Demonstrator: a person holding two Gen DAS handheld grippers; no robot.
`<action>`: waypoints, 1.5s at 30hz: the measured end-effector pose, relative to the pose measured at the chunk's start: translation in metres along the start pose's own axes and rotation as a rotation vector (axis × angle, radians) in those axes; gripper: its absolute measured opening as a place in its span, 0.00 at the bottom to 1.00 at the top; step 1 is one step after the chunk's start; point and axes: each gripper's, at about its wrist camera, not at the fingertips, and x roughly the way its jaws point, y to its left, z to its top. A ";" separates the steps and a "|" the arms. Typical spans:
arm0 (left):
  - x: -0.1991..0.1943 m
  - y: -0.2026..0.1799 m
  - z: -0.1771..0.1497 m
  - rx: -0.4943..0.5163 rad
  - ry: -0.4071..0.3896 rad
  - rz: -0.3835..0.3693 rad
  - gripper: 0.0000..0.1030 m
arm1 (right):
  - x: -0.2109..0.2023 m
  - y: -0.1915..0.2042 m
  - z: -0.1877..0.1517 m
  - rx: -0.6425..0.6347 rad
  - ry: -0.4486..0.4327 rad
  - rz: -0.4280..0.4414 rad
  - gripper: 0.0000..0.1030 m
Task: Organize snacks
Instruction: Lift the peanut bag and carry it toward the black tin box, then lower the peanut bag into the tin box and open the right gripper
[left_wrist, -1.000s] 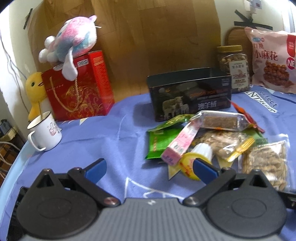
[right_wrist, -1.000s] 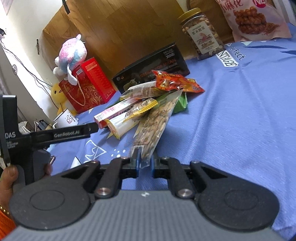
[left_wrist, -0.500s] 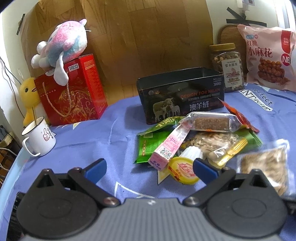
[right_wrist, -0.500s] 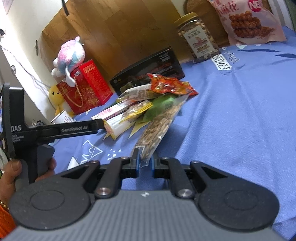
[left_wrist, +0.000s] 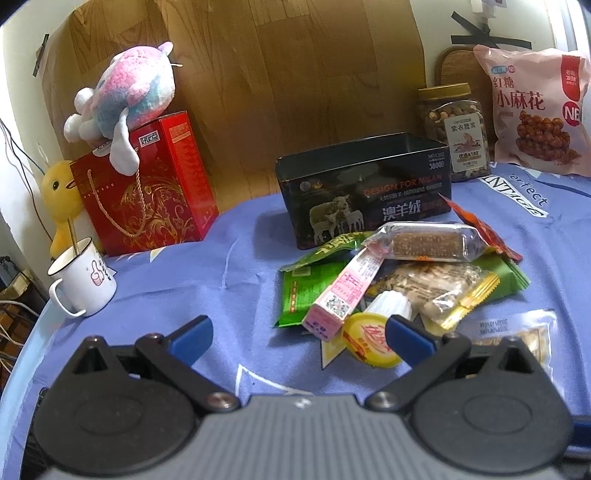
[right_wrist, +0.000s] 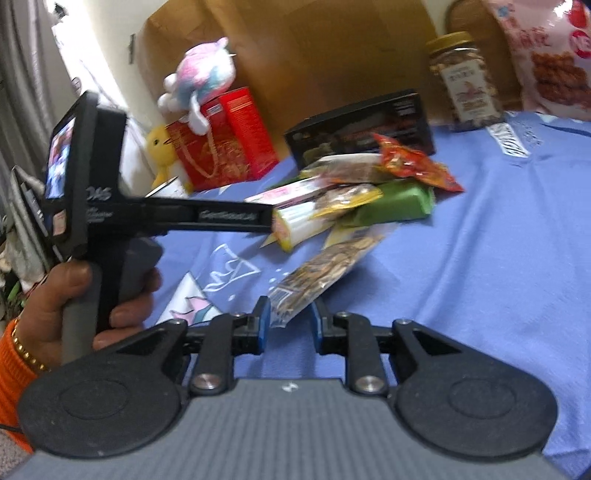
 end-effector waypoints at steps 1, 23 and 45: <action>0.000 0.000 0.000 0.001 -0.002 0.003 1.00 | -0.001 -0.002 0.000 0.009 -0.006 -0.006 0.27; -0.014 0.038 -0.014 -0.136 0.094 -0.429 0.99 | -0.023 -0.038 0.010 0.103 -0.127 -0.158 0.34; -0.004 0.018 -0.021 -0.176 0.218 -0.649 0.35 | -0.006 -0.032 0.003 0.235 -0.006 0.080 0.17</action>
